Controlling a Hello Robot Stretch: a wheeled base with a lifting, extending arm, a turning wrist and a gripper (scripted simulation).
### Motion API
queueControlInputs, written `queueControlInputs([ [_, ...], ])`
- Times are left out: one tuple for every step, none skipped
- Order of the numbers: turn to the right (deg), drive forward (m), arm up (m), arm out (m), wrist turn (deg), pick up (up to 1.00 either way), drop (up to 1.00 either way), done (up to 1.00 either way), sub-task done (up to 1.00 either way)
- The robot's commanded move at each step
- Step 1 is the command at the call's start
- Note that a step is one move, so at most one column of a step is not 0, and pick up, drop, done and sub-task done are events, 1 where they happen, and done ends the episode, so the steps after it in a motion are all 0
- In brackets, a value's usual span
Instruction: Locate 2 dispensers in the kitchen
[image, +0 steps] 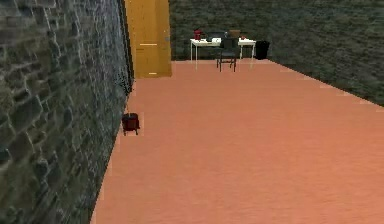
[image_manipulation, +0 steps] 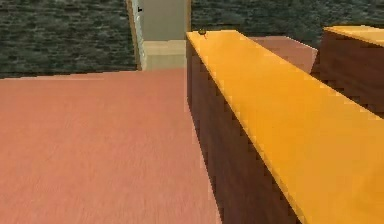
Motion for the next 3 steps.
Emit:
queueControlInputs([
  [0.0, 0.1, 0.0, 0.0, 0.0, 0.0, 0.0, 0.0, 0.0],
  [6.0, 0.0, 0.0, 0.0, 0.0, 0.0, 0.0, 0.0, 0.0],
  [0.0, 1.0, 0.0, 0.0, 0.0, 0.0, 0.0, 0.0, 0.0],
])
